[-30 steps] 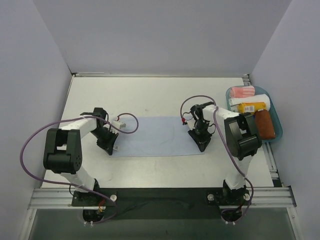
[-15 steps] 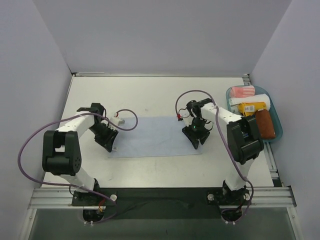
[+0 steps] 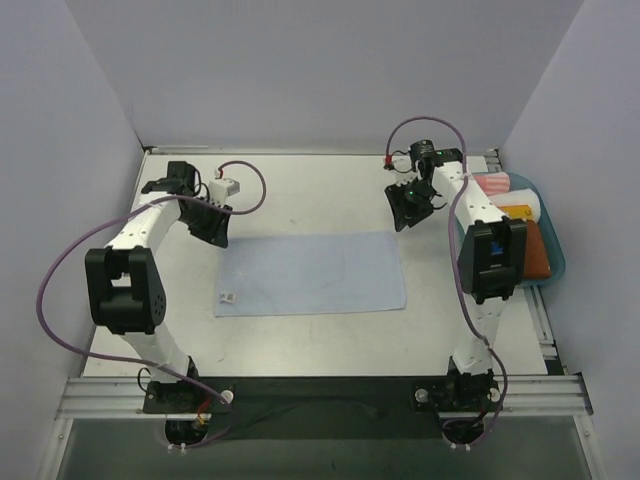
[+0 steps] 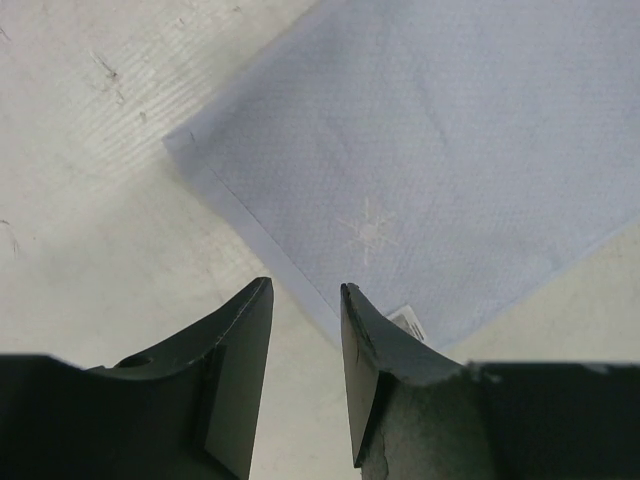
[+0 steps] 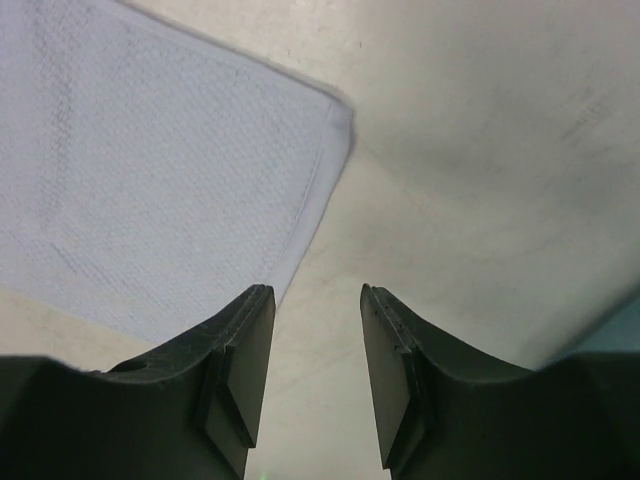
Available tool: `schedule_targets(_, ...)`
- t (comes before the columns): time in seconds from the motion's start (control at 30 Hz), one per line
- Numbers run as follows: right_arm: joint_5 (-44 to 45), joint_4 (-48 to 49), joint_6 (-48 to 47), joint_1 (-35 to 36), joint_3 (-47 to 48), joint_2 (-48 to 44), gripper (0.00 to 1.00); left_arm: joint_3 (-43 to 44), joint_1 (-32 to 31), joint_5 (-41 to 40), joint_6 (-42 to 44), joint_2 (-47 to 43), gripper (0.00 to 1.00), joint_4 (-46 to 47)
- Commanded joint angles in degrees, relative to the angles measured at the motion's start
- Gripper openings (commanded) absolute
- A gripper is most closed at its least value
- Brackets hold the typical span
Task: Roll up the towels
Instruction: Flatten the towel
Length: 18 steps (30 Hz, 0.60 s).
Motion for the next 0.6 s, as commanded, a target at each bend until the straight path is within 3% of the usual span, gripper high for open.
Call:
schedule_targets(0.0, -2.07, -2.68, 2.19, -0.42, 5.44, 5.63, 0.4, 3.76, 0.58, 1.73, -3.6, 4.0, 0.44, 4.62)
schedule_targets(0.27, -1.46, -2.24, 4.03, -0.77, 14.85, 15.73, 0.4, 7.45, 2.6, 0.59, -3.78, 9.62, 0.44, 6.2)
schedule_targets(0.57, -2.78, -2.33, 4.92, -0.59, 16.1, 21.02, 0.38, 9.04, 3.92, -0.55, -3.96, 14.02, 0.45, 6.64)
